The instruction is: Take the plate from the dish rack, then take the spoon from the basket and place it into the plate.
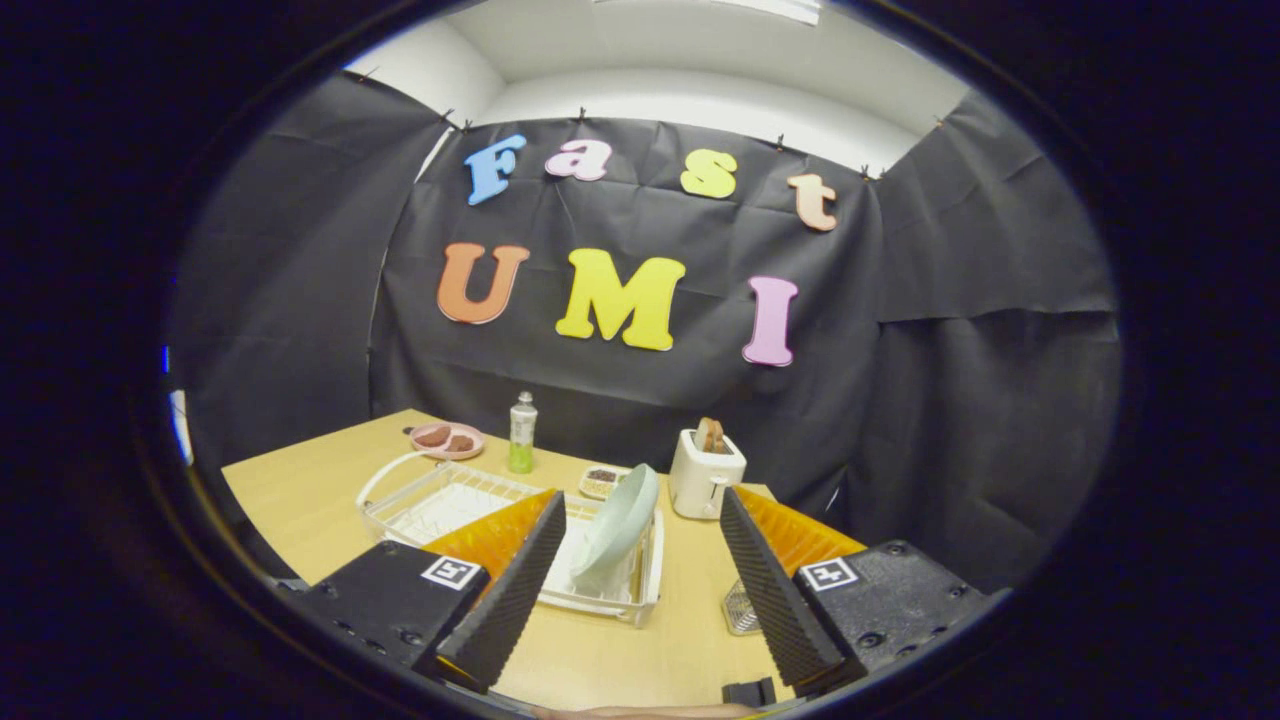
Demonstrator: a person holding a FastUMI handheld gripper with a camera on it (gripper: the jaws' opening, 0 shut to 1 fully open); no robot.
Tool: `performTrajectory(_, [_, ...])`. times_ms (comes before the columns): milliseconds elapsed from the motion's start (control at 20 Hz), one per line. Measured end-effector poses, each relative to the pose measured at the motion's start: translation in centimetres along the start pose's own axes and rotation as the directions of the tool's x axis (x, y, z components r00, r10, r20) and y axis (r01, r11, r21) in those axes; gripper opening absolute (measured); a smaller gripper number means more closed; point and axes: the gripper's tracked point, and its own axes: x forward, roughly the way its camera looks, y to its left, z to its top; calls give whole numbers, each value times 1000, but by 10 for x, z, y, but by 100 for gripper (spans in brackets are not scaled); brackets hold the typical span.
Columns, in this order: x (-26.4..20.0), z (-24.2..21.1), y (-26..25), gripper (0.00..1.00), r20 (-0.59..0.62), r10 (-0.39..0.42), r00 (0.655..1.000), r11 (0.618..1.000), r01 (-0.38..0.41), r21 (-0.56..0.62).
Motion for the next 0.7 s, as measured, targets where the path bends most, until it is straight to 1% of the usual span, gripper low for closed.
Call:
performTrajectory(100, [28, 1, -1, 99, -49, -22, 999, 999, 20, -38])
performTrajectory(200, [56, 3, -6, 99, -98, -63, 993, 995, 55, -84])
performTrajectory(350, [99, 2, -6, 99, -203, -75, 976, 990, 49, -129])
performTrajectory(450, [123, 4, -6, 99, -259, -68, 964, 992, 37, -124])
performTrajectory(550, [144, -3, -1, 96, -345, -50, 937, 992, 6, -127])
performTrajectory(600, [152, -5, 0, 96, -387, -42, 921, 992, -6, -122])
performTrajectory(700, [169, -9, 0, 95, -455, -39, 890, 994, -11, -106])
